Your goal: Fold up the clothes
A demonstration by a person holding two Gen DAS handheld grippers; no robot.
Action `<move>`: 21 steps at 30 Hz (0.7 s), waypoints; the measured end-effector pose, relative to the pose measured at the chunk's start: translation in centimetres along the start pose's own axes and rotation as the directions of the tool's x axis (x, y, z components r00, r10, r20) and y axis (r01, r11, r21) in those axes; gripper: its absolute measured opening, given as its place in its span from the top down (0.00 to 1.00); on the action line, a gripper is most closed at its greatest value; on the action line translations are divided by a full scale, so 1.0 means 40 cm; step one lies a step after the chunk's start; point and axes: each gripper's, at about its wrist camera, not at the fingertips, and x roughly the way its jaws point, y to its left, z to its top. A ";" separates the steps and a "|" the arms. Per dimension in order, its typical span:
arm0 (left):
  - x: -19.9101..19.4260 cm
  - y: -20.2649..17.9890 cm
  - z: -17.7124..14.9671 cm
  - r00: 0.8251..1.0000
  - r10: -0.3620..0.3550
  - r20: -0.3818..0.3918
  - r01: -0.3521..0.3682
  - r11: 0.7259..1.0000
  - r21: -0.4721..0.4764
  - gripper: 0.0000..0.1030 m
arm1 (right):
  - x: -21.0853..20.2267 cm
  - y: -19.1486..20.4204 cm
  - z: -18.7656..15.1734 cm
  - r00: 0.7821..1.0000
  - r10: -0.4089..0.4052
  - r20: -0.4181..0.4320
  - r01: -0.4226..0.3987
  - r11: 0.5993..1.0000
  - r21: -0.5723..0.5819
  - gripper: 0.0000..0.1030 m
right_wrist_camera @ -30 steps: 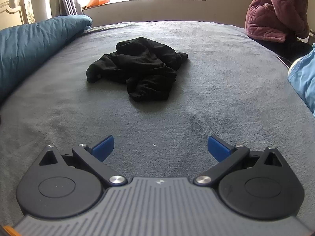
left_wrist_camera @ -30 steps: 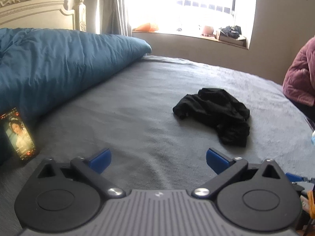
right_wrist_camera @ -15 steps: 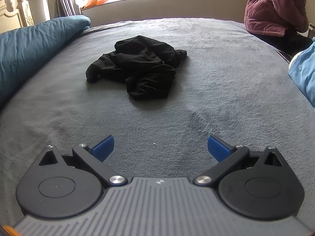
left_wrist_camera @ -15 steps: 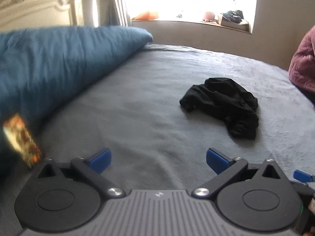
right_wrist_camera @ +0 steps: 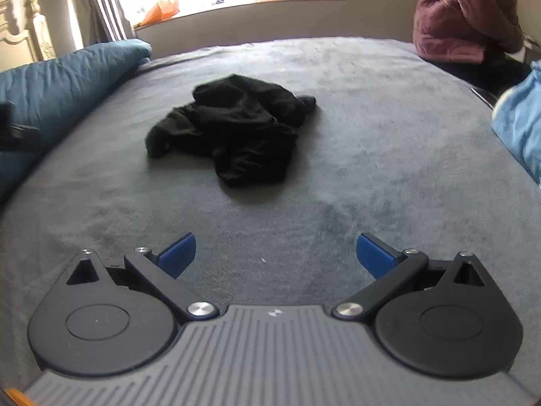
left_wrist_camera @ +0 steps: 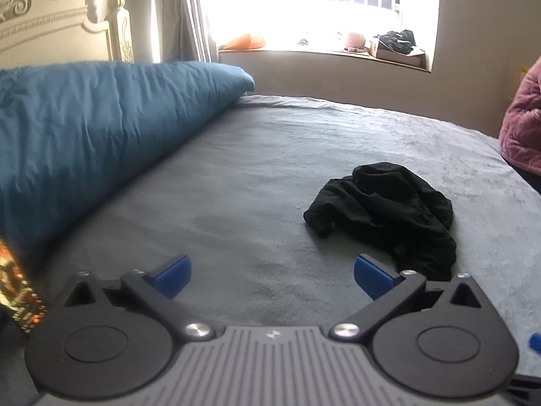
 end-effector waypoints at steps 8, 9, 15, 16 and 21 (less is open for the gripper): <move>0.168 0.028 0.004 1.000 -0.019 0.022 0.020 0.999 -0.042 0.00 | 0.068 -0.005 0.105 0.984 0.033 0.173 -0.013 0.993 -0.113 0.01; 0.186 0.031 0.003 0.999 -0.025 0.037 0.027 0.998 -0.052 0.00 | 0.090 -0.002 0.121 0.983 0.036 0.182 -0.012 0.991 -0.135 0.01; 0.317 0.030 0.011 0.992 -0.098 0.077 0.103 0.993 -0.062 0.05 | 0.249 0.015 0.227 0.978 0.058 0.199 -0.005 0.966 -0.257 0.01; 0.341 0.026 0.015 0.991 -0.109 0.074 0.113 0.992 -0.054 0.07 | 0.280 0.022 0.248 0.978 0.063 0.197 -0.006 0.961 -0.277 0.01; 0.471 -0.008 0.054 0.983 -0.183 0.031 0.184 0.983 -0.025 0.28 | 0.419 0.082 0.346 0.967 0.162 0.199 -0.075 0.921 -0.383 0.03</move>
